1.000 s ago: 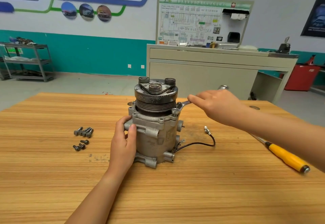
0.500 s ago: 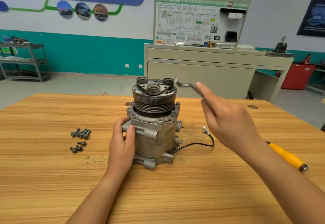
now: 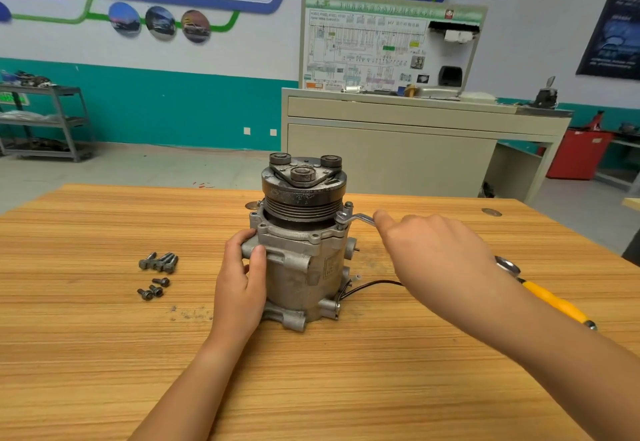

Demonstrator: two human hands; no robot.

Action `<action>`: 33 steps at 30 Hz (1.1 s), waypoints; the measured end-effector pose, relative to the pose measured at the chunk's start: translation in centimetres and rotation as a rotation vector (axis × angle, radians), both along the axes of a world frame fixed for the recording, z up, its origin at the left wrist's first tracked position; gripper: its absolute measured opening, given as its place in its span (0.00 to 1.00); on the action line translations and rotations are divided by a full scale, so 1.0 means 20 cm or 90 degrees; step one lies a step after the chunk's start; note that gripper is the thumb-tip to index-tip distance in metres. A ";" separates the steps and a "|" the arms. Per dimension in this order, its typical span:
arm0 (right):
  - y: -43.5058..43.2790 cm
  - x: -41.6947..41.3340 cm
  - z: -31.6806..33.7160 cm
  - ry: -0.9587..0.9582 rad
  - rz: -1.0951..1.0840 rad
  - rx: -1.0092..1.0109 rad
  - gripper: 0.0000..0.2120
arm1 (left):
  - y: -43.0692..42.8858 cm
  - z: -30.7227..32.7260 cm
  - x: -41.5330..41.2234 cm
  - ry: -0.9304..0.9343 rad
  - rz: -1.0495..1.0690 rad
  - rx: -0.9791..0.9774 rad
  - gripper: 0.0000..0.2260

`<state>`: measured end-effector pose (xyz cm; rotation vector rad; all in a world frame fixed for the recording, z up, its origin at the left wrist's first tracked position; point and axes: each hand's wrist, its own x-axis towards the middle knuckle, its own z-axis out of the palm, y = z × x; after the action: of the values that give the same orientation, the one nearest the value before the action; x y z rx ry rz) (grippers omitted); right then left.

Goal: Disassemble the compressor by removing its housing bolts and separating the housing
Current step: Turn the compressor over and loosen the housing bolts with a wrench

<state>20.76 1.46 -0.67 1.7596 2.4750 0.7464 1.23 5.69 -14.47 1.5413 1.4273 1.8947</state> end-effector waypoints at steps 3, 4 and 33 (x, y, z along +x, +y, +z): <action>-0.05 -0.07 -0.02 -0.052 0.002 -0.023 0.30 | 0.00 0.00 0.01 -0.005 0.002 0.000 0.10; -0.06 -0.10 -0.04 -0.066 -0.001 -0.032 0.29 | 0.00 -0.01 0.01 -0.007 0.006 -0.001 0.10; -0.02 -0.04 -0.06 -0.247 0.080 0.032 0.27 | 0.01 -0.01 0.00 0.001 0.004 0.009 0.09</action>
<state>20.05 1.15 -1.88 1.3236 2.3303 1.0514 1.21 5.94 -14.62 1.5470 1.4244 1.9111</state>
